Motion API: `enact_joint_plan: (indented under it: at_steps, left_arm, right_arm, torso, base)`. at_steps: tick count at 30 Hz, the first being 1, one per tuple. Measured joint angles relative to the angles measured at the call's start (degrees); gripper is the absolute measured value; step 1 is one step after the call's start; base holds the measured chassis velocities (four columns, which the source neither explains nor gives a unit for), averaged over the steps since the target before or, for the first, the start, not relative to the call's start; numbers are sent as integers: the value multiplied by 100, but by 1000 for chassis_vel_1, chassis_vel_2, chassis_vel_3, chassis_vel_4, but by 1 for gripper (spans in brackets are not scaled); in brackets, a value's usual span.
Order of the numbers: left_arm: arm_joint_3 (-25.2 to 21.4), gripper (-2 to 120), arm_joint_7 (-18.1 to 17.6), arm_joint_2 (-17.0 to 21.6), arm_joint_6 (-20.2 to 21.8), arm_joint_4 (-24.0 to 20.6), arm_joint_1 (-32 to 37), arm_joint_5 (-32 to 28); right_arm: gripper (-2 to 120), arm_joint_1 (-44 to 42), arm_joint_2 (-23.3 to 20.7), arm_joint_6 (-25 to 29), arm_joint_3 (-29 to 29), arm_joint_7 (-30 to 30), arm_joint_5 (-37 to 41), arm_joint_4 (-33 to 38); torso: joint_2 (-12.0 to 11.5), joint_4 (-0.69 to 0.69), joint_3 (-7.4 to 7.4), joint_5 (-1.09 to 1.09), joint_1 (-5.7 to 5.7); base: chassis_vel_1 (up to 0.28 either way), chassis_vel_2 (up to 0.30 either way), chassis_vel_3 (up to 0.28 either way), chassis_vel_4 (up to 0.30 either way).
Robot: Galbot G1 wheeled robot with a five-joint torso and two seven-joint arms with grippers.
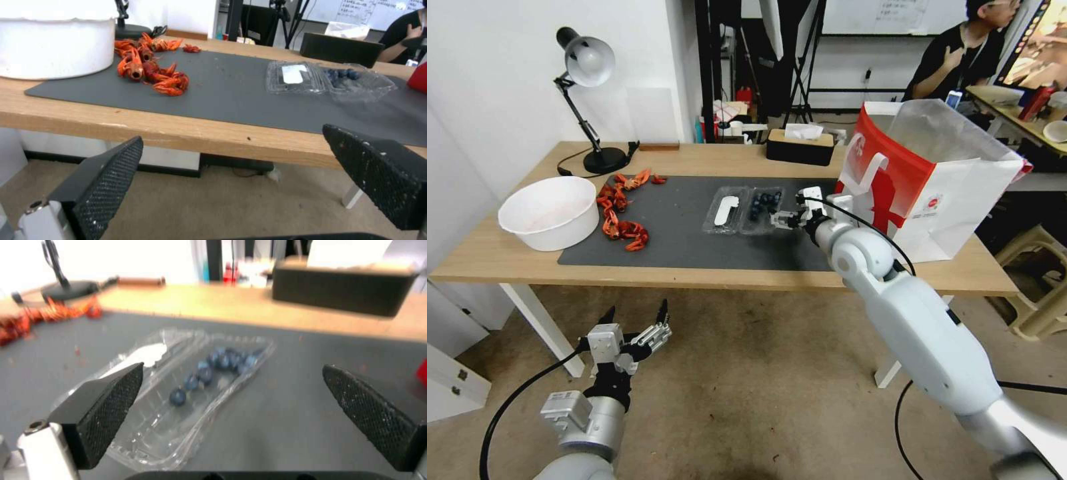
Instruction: Close the takeout container lid, then place the container into the takeout bag.
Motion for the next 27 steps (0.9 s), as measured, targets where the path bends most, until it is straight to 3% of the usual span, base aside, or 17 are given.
enact_joint_plan:
  at_steps: [3,8,11,16,20,27]
  left_arm:
    - [8,100,1,20,0,5,-5,-44]
    - [17,100,7,48,14,28,-46,-80]
    - [16,100,17,97,35,41,-90,-149]
    - [14,100,35,141,46,71,-119,-186]
    - [16,100,64,180,47,115,-141,-230]
    - [25,100,96,212,35,149,-173,-288]
  right_arm:
    - [100,-887,-127,789,361,-139,-356,505]
    - [100,-1861,-206,1297,875,-272,-586,1145]
    - [100,-2946,-178,1704,1282,-305,-905,1720]
    - [100,-3729,-50,2258,1529,-293,-1435,2037]
    - [100,-4559,247,3030,1869,-283,-2036,2266]
    - [100,-5427,665,3770,1993,-319,-2481,2285]
  torso:
    - [0,-1,0,0,0]
    - [0,0,-1,-2,-1]
    - [0,-1,0,0,-1]
    - [0,-1,0,0,-2]
    - [1,0,0,-1,-2]
    - [1,-1,-1,0,-2]
  base:
    - [0,0,0,0]
    - [0,0,0,0]
    - [0,0,0,0]
    - [0,0,0,0]
    - [0,0,0,0]
    - [0,0,0,0]
